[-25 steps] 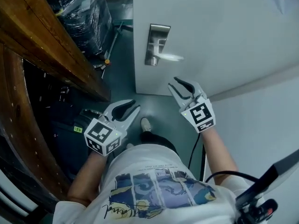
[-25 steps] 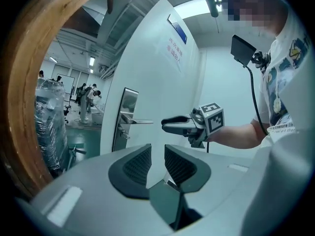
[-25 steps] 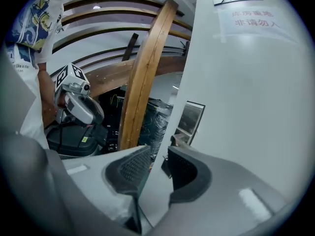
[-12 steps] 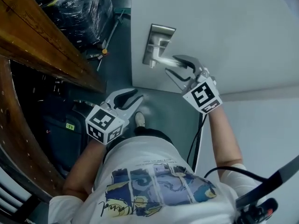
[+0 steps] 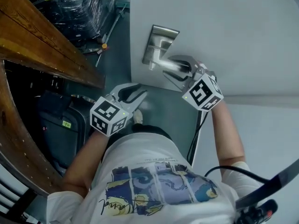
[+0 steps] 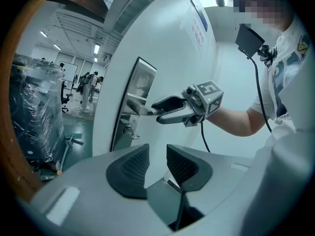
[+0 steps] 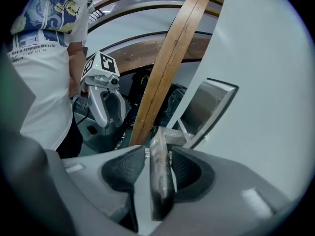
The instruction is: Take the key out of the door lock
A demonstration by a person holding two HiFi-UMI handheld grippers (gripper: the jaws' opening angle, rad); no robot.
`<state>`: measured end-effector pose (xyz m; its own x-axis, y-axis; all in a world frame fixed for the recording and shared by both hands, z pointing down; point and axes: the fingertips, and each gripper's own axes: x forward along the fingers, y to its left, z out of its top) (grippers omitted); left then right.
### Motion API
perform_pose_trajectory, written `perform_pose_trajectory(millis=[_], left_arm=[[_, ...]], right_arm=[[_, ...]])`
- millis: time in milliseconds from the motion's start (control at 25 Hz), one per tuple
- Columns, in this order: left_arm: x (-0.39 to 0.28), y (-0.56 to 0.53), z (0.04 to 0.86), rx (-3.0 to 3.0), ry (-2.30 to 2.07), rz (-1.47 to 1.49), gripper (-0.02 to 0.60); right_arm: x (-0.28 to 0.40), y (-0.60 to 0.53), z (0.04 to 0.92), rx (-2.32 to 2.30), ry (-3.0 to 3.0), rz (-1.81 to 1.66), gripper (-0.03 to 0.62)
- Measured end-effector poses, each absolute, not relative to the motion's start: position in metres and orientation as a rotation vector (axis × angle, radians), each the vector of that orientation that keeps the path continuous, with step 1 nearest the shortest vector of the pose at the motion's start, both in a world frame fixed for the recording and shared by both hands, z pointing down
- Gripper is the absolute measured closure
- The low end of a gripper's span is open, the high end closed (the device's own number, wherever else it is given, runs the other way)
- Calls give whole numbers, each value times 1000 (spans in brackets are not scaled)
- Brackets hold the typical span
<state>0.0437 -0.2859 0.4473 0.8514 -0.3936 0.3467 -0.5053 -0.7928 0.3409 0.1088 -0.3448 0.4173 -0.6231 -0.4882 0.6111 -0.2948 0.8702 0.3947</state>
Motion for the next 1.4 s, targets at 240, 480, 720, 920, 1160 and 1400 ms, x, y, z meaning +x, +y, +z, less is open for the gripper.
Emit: perform_pose_trajectory(millis=[240,480,720,920,1160,1400], left_arm=[[53,-298,461,2551,-669,336,462],[61,-312,472,2490,-683,292,453],[68,-331,483,2427,-690,247,444],[75,-345,484,2351,-669,175,430],[77,-359,487,2224,-645,42,420],[80,-366,489,2096,-594,-70,452]], right_arm=[[107,-346,417,540,-2321,-346,470],[107,-344,417,528,-2339,-351,473],[106,-343,416,532,-2341,-358,474],[106,-343,415,534,-2345,-355,474],[105,-343,415,543,-2352,-341,474],[105,-342,415,539,-2354,-344,474]])
